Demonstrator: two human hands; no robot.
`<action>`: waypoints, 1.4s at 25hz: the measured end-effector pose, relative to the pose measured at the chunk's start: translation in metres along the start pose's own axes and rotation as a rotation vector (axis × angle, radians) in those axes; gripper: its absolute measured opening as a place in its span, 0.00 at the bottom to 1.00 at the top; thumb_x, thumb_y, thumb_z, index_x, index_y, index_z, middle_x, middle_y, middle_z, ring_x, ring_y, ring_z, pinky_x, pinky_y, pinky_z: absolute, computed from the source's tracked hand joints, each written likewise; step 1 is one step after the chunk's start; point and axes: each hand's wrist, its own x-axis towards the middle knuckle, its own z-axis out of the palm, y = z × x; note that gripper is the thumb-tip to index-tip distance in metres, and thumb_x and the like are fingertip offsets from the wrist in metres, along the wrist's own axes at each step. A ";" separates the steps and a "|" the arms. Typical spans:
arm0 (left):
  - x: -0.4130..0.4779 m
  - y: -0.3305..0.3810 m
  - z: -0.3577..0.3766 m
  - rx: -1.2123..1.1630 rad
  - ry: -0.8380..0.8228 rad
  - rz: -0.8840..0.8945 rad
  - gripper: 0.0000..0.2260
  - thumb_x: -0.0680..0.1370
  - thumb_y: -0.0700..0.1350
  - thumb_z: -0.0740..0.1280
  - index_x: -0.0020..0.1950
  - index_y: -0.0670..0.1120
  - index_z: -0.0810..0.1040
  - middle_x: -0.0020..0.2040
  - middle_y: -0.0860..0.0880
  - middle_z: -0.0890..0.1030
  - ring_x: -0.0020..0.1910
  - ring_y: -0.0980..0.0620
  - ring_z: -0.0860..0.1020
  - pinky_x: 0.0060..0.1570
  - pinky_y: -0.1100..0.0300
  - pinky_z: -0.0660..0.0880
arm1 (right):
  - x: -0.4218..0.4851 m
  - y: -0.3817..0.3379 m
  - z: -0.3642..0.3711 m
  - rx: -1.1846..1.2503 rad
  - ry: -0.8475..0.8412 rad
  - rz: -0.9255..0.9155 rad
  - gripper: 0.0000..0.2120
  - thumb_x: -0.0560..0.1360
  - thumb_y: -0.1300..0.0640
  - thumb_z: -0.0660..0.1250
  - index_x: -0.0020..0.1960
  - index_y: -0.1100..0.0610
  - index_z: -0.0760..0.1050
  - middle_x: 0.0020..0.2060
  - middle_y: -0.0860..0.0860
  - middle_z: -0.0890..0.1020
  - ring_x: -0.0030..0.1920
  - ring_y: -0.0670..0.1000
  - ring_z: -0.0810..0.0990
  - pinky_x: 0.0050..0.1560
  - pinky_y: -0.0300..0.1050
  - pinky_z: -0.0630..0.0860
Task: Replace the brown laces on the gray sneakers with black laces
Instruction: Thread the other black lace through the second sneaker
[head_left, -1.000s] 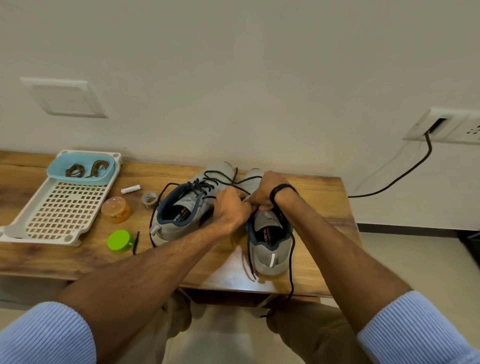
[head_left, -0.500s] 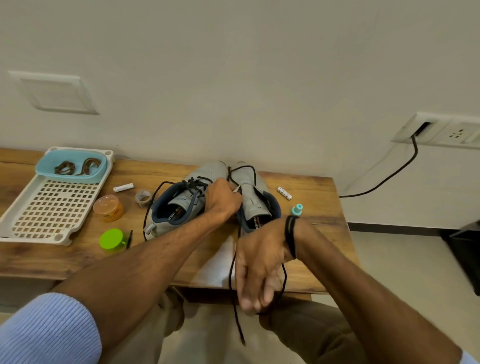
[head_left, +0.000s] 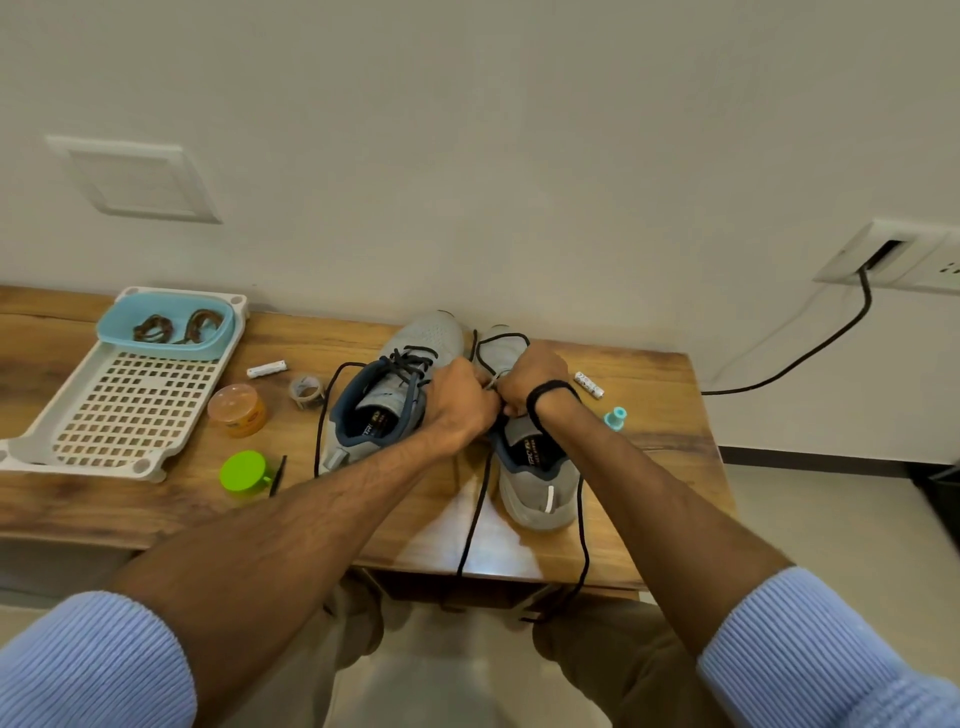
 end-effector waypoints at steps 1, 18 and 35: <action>-0.001 0.001 -0.001 0.000 -0.007 0.001 0.10 0.70 0.35 0.67 0.29 0.41 0.76 0.24 0.51 0.71 0.26 0.53 0.72 0.21 0.63 0.62 | 0.001 0.001 -0.001 -0.008 -0.015 -0.006 0.16 0.74 0.52 0.72 0.33 0.57 0.72 0.24 0.50 0.76 0.22 0.44 0.74 0.25 0.36 0.73; -0.005 0.019 0.009 -0.074 0.028 -0.035 0.14 0.68 0.31 0.65 0.26 0.45 0.68 0.23 0.52 0.65 0.22 0.55 0.61 0.15 0.67 0.56 | -0.058 0.020 -0.060 -0.113 -0.576 -0.054 0.04 0.71 0.63 0.73 0.40 0.61 0.79 0.30 0.54 0.83 0.29 0.47 0.79 0.38 0.39 0.80; 0.024 0.008 -0.004 0.009 0.129 -0.046 0.19 0.72 0.36 0.67 0.24 0.47 0.64 0.24 0.50 0.67 0.24 0.51 0.67 0.22 0.59 0.59 | -0.065 0.012 -0.041 -0.247 -0.462 -0.241 0.11 0.73 0.60 0.73 0.35 0.58 0.74 0.23 0.48 0.80 0.27 0.46 0.80 0.27 0.35 0.76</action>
